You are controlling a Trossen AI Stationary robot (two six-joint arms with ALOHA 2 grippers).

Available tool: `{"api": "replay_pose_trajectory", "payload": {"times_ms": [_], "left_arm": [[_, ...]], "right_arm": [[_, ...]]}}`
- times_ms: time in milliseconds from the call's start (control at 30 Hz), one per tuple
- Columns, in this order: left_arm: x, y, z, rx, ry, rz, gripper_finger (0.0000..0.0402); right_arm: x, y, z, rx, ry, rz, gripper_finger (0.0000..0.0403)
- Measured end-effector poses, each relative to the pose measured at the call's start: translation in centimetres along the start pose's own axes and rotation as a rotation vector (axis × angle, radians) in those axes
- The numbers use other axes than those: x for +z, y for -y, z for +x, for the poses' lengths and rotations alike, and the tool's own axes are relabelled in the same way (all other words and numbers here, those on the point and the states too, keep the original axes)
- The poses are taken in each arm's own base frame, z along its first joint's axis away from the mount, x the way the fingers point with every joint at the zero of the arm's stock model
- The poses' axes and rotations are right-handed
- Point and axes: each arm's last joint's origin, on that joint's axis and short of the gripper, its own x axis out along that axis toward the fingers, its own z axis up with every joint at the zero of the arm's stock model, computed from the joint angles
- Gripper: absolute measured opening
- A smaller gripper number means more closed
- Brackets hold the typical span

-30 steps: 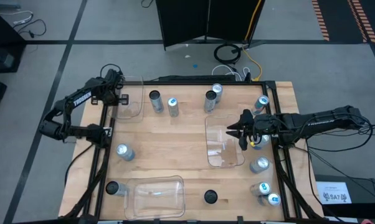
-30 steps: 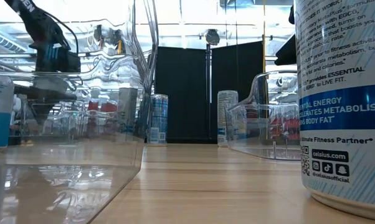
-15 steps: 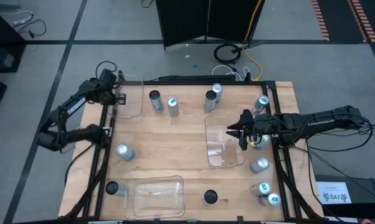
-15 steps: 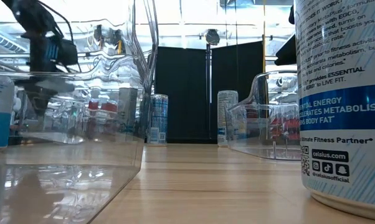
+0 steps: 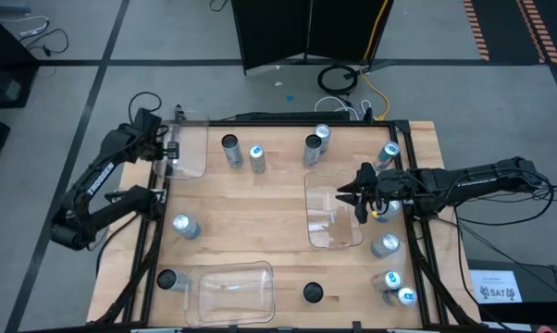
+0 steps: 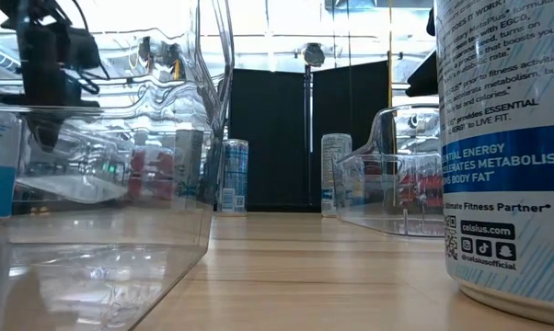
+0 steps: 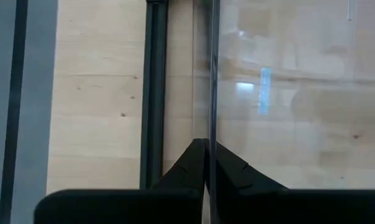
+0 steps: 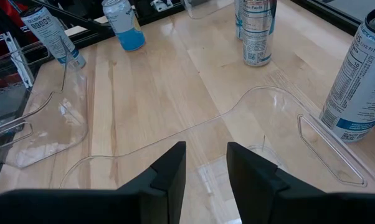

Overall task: Sort soda cans
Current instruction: Move the top left transparent bin to the middle of the table

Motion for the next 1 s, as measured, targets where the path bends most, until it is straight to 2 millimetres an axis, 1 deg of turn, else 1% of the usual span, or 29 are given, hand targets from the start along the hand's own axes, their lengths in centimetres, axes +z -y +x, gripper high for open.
{"api": "replay_pose_trajectory", "payload": {"times_ms": [233,467,567,767,900,1000], "left_arm": [[-1.4,-0.8,-2.1,-0.038,0.12,-0.029,0.0014],[-2.9,-1.8,-5.3,-0.133,0.291,-0.083,0.0014],[-3.8,-2.1,-6.4,-0.224,0.348,-0.104,0.0014],[-5.9,-2.4,-8.5,-0.475,0.446,-0.108,0.0014],[-7.3,-3.0,-9.8,-0.568,0.526,-0.159,0.0008],[-8.5,-3.3,-10.6,-0.662,0.554,-0.19,0.0007]], "right_arm": [[0.0,0.0,0.0,0.0,0.0,0.019,0.0107],[0.0,0.0,0.0,0.0,0.0,0.019,0.0107],[0.0,0.0,0.0,0.0,0.0,0.018,0.0107],[0.0,0.0,0.0,0.0,0.0,0.002,0.0107],[0.0,0.0,0.0,0.0,0.0,0.0,0.0107],[0.0,0.0,0.0,-0.001,-0.001,-0.001,0.0107]]}}
